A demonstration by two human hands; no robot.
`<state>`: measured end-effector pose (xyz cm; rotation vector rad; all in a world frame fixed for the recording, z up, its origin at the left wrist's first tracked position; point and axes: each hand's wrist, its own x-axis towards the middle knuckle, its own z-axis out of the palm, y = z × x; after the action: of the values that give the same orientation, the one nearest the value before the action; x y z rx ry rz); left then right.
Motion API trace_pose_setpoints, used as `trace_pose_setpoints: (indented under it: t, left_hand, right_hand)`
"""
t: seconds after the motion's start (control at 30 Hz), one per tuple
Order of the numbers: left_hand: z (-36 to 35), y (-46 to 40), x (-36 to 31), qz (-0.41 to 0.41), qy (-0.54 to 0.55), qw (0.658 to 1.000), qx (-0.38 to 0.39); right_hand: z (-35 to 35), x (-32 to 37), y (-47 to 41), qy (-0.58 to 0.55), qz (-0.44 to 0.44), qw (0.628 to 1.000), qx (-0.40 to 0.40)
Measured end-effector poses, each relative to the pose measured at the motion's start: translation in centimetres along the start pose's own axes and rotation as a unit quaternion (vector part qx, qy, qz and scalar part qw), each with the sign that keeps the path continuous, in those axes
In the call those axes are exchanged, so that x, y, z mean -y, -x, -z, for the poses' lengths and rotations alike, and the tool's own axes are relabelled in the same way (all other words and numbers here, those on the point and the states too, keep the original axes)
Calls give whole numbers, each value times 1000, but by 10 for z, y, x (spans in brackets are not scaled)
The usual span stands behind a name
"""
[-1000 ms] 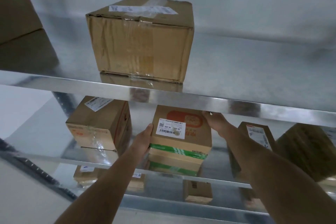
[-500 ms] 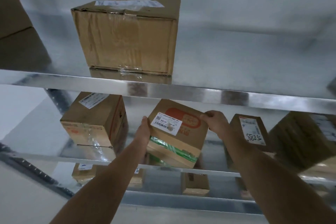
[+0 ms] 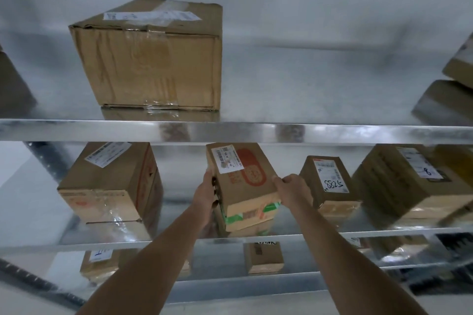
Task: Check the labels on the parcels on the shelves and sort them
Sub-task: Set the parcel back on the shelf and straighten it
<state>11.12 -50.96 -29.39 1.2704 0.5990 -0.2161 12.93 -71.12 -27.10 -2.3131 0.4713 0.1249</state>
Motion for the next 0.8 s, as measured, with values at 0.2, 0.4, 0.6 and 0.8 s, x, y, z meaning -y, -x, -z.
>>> trace_pose_setpoints:
  t: [0.2,0.4,0.6,0.8]
  left_hand:
    - [28,-3,4,-39,-35,997,51]
    - [51,-7,-3,-49,-90,994,42]
    - [50,33,1,-9,-81,995,-56]
    - [49,63,30,121,103,984,-81]
  right_hand:
    - [-12,4,7,-87,-33,988,123]
    - [-5,20,-4,-25,-55,974,220]
    - [-4,54,-45,-78,47,989,115]
    - [-22,72,-82,-94,65,984,134]
